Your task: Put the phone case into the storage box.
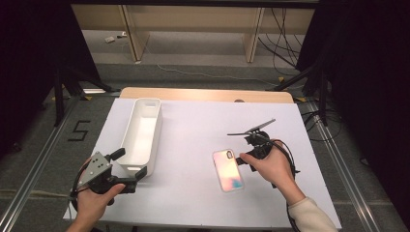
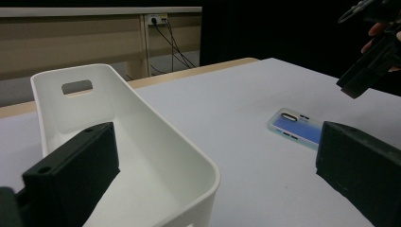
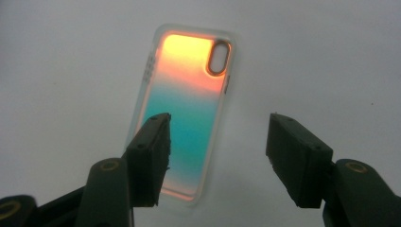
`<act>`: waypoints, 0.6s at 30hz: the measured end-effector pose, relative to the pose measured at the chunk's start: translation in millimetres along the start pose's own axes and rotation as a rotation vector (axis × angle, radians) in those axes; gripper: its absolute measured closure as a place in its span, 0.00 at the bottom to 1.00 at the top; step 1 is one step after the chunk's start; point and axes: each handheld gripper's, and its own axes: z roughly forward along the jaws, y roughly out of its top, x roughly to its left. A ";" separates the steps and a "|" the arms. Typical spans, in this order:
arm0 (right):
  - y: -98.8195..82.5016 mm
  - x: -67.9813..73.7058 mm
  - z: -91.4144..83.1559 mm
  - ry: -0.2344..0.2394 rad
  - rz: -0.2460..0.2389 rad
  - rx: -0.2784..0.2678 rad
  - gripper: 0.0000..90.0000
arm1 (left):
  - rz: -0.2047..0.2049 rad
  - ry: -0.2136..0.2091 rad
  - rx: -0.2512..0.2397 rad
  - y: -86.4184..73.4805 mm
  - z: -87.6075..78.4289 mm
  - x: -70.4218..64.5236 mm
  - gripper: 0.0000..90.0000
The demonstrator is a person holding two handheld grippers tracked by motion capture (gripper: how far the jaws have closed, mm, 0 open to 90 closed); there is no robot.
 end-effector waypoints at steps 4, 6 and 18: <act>1.2 -0.4 9.1 -0.004 0.011 0.039 0.51 | 0.000 0.000 -0.001 0.0 0.1 -0.1 0.00; 1.9 -0.8 13.7 -0.004 0.001 0.047 0.53 | 0.000 0.000 -0.001 0.0 -0.1 -0.1 0.00; 9.1 0.6 36.1 -0.020 0.028 0.173 0.62 | -0.003 -0.002 0.000 0.0 0.0 0.2 0.00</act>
